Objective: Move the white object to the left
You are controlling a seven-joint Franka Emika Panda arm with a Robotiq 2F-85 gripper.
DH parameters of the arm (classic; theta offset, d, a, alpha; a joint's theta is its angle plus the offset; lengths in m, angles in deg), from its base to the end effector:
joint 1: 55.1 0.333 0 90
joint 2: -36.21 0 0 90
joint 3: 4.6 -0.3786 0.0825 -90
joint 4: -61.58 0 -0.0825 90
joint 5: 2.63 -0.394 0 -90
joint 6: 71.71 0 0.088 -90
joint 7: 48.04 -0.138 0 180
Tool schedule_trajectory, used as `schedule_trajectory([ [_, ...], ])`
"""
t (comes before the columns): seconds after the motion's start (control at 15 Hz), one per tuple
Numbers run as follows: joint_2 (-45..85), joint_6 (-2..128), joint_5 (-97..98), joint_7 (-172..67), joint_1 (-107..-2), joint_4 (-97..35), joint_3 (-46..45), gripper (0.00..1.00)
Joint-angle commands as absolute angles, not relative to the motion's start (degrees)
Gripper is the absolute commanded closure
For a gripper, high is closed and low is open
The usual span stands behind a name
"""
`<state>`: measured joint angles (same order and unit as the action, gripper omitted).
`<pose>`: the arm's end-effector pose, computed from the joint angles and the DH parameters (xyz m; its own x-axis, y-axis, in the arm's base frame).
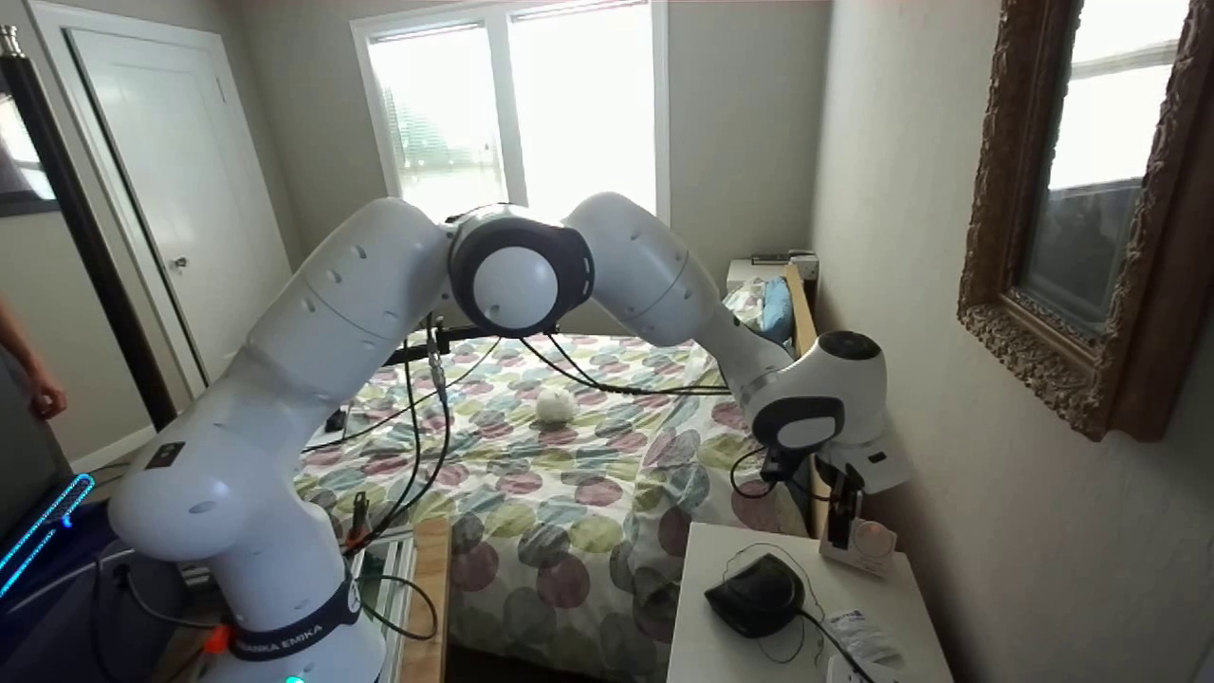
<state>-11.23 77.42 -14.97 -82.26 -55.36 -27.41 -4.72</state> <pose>0.7821 -0.0032 0.1843 0.7055 -0.7034 0.0866 -0.6708 -0.7022 -0.2388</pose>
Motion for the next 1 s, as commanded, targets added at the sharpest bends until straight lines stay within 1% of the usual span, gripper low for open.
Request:
schedule_trajectory([
  [0.0, -14.95, 79.0, -17.66, -84.23, -53.54, -23.32, -3.78, 0.0],
  [0.33, -19.29, 82.08, -16.71, -89.89, -51.13, -17.52, -1.82, 0.0],
  [0.67, -22.6, 80.96, -15.6, -94.26, -49.43, -12.01, 0.3, 0.0],
  [0.93, -23.89, 80.59, -15.36, -96.42, -49.29, -10.0, 1.31, 0.0],
])
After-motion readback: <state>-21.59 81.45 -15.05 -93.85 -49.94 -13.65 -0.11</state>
